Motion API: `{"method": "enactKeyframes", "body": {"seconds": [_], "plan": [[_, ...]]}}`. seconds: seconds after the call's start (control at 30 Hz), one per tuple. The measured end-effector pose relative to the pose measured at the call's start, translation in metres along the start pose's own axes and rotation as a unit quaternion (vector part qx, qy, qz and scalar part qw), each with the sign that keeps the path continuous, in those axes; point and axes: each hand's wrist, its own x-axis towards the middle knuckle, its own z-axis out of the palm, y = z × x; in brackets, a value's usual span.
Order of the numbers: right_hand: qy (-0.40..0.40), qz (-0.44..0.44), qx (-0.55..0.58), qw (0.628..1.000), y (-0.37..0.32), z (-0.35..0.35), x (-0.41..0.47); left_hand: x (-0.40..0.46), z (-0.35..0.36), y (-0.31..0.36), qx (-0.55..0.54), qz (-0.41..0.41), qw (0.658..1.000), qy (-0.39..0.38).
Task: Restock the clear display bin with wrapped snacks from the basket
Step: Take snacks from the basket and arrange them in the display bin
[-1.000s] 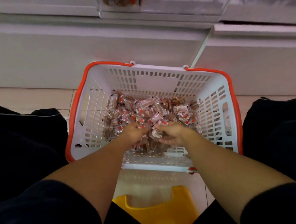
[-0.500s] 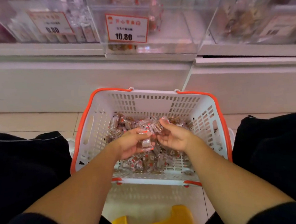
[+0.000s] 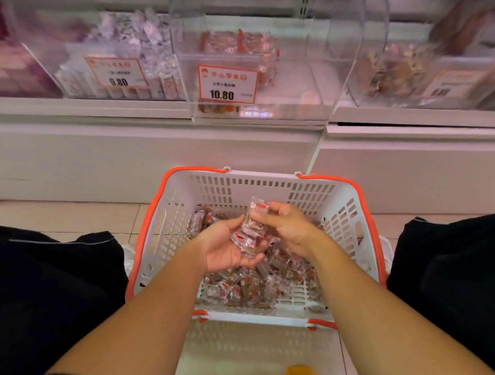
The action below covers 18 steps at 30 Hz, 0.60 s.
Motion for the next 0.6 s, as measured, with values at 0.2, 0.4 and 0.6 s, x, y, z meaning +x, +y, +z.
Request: {"method": "enactKeyframes", "body": {"seconds": [0.2,0.4,0.6], "plan": [[0.045,-0.027,0.016,0.998,0.003,-0.002,0.002,0.001,0.008,0.001,-0.023,0.066,0.997,0.024],[0.103,-0.062,0.007,0.993,0.006,0.003,0.002,0.008,0.012,0.004,-0.033,0.103,0.994,0.031],[0.082,-0.090,-0.031,0.992,0.000,0.006,-0.001,0.002,0.014,0.006,-0.040,0.080,0.996,0.011]]}}
